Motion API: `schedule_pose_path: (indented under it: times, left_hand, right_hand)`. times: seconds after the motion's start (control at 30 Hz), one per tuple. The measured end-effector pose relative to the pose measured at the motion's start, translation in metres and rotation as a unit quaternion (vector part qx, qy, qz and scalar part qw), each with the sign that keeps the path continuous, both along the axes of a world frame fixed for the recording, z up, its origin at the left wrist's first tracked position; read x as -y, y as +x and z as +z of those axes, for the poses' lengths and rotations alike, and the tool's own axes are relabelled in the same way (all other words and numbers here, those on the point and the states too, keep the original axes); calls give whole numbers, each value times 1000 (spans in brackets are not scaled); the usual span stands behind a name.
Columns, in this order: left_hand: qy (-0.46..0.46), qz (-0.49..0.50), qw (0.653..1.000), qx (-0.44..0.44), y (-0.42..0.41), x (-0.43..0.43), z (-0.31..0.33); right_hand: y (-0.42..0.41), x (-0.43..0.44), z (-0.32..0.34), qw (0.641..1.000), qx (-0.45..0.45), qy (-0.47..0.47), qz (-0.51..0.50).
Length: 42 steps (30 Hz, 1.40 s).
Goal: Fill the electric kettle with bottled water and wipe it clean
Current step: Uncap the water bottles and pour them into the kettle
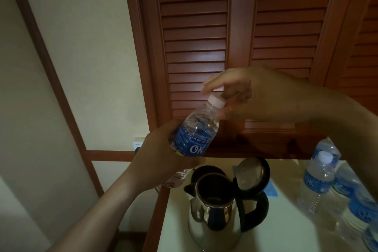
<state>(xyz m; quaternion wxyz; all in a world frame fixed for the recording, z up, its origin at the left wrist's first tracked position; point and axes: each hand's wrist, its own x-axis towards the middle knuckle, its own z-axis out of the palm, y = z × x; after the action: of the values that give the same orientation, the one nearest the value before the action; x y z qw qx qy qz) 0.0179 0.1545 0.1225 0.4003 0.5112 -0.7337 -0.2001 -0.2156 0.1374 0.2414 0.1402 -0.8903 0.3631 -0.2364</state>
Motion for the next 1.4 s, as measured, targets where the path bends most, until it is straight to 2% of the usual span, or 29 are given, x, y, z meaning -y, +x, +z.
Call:
schedule_pose_path:
  times: [0.13, 0.23, 0.33, 0.43, 0.57, 0.67, 0.83, 1.03, 1.23, 1.4]
  left_hand:
    - [9, -3, 1000, -22, -5, 0, -2]
    - [8, -6, 1000, -23, -9, 0, -2]
    - [11, -13, 999, -30, -10, 0, -3]
    - [19, -20, 999, -32, -11, -1, -4]
    - [12, -12, 999, -29, -12, 2, -4]
    - [11, -10, 1000, -25, -13, 3, -4]
    - [20, -25, 999, -27, -11, 1, -5]
    - [11, -16, 1000, -22, -4, -2, -7]
    - [12, -3, 1000, 7, 8, -7, -14]
    - [11, 19, 999, 33, 18, -9, -23]
  right_hand:
    - [7, 1, 0, 986, -40, -125, -101]
    - [10, 0, 2, 994, -15, -83, -66]
    - [4, -1, 6, 996, -44, -75, -27]
    - [-1, -2, 10, 997, -69, -21, -8]
    - [6, 1, 7, 991, -93, -71, -63]
    - [6, 1, 4, 993, -59, -91, -50]
    - [-4, -2, 9, 998, -38, -57, -7]
    - [-19, -14, 2, 997, 38, -57, -34]
    - [-60, -41, -44, 989, 38, -77, -121]
    - [-89, -55, -135, 972, 82, -77, -209]
